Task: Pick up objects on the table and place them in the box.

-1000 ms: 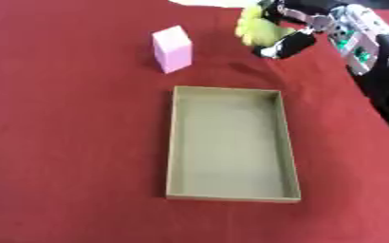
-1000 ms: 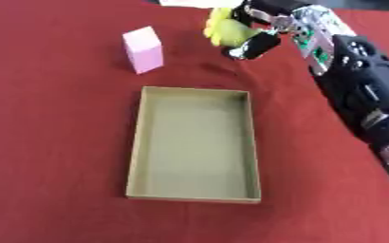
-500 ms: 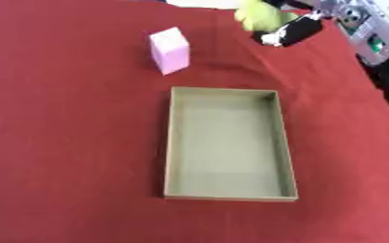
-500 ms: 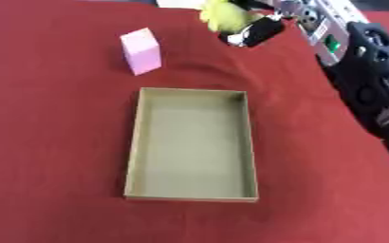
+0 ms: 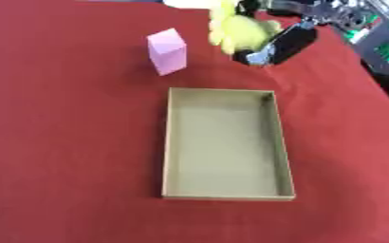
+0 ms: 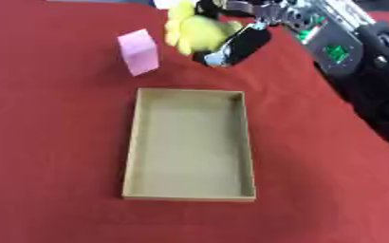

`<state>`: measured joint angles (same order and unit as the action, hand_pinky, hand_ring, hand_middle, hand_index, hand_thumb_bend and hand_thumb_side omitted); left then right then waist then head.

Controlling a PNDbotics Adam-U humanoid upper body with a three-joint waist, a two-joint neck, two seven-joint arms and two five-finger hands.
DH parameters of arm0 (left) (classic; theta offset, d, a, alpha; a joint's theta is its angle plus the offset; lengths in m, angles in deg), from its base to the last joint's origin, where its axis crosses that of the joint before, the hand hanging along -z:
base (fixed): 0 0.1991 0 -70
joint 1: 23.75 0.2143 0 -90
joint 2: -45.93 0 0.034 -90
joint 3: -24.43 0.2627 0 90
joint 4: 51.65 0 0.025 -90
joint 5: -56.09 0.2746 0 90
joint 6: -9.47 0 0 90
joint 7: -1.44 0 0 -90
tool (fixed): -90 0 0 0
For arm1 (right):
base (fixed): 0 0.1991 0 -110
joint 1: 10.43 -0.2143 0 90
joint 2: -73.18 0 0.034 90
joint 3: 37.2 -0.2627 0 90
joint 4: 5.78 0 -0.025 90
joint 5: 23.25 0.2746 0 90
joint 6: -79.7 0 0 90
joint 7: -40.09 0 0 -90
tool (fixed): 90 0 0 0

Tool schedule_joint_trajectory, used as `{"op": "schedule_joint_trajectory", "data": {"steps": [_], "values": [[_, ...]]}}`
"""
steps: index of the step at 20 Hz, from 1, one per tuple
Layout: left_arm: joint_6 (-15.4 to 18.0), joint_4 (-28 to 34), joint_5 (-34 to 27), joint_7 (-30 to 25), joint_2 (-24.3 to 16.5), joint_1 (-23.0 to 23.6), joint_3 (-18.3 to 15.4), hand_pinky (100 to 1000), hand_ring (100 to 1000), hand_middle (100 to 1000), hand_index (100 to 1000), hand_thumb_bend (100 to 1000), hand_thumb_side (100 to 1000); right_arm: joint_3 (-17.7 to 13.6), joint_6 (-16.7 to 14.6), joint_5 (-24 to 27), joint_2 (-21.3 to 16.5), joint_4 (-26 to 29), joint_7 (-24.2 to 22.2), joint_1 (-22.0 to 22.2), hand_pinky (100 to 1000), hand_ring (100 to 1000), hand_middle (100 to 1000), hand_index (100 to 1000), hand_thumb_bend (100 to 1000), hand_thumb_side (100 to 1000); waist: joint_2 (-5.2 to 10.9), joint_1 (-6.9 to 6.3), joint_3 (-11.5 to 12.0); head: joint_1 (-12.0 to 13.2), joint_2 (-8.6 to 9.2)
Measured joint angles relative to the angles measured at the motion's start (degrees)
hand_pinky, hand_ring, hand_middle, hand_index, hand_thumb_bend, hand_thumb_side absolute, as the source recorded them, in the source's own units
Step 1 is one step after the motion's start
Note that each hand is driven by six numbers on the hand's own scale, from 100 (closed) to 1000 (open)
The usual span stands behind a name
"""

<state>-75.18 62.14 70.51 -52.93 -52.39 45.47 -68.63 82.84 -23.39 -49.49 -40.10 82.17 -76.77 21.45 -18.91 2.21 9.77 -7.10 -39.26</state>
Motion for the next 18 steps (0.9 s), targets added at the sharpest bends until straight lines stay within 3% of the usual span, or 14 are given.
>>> {"op": "schedule_joint_trajectory", "data": {"steps": [7,18], "values": [[0.09,0.0,-0.01,-0.12,0.0,-0.01,0.01,688,675,601,793,437,725,1.33,2.29,1.21,-0.04,8.99,-0.65,2.74,713,607,486,714,291,559,0.03,-0.02,-0.08,0.91,0.01],[0.17,0.0,-0.14,-0.23,0.04,-0.35,0.03,687,674,601,792,435,726,5.32,1.36,-0.82,3.25,6.42,-5.5,6.28,704,610,492,712,284,576,-0.17,-0.17,0.53,0.85,0.01]]}}
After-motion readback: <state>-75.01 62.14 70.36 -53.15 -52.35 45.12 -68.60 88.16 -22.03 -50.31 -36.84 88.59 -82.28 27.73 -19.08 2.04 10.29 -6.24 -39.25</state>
